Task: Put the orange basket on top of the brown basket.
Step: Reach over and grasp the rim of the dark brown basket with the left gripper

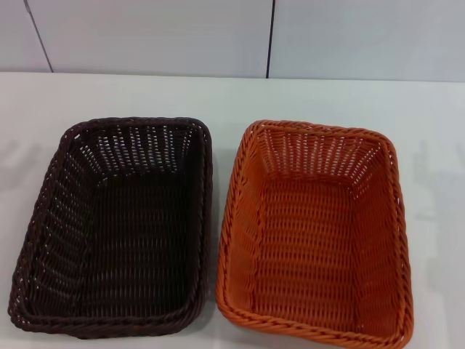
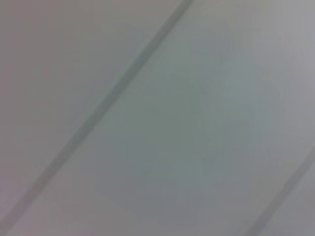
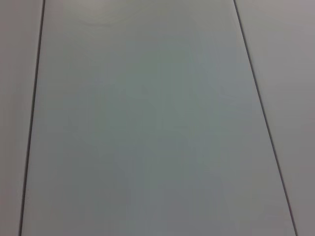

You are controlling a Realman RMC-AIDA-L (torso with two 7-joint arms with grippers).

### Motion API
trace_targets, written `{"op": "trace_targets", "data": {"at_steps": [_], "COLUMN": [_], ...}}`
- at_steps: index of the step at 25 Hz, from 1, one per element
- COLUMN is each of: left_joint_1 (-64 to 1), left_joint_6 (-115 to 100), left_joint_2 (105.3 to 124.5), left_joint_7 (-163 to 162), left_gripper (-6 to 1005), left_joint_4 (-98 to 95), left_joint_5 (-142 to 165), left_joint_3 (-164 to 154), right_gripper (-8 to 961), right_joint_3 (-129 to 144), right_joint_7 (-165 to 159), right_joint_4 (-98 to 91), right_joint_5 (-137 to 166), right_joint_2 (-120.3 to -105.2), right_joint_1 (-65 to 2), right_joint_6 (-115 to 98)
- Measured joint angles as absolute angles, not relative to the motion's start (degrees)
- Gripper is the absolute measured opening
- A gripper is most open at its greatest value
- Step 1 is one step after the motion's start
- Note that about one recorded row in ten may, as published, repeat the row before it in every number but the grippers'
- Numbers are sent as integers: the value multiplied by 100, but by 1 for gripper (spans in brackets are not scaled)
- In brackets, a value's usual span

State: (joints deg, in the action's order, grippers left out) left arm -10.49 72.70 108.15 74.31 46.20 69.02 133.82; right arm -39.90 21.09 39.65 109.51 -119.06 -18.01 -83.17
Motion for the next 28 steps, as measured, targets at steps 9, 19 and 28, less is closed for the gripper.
{"op": "trace_targets", "data": {"at_steps": [9,19,28], "left_joint_1": [-1243,-1282,-1153], "left_joint_6": [8466,8286,7869], "left_joint_2": [10772,11813,11805], "left_joint_7": [5162,3891,2634], "left_gripper": [610,612,614], "left_joint_4": [6140,9124,10029], "left_joint_5": [8733,12389,14133], "left_joint_3": [13393,13216,11577], "right_gripper": [604,603,603], "right_joint_3": [-3990,-3990,-4000], "right_joint_7": [2110,2114,2153], "right_joint_4": [3954,3940,3947], "right_joint_5": [10951,10951,10951], "right_joint_2": [-11900,-11900,-11904], "right_joint_1": [-1880,-1955,-2007], "right_joint_6": [-8284,-8279,-8275]}}
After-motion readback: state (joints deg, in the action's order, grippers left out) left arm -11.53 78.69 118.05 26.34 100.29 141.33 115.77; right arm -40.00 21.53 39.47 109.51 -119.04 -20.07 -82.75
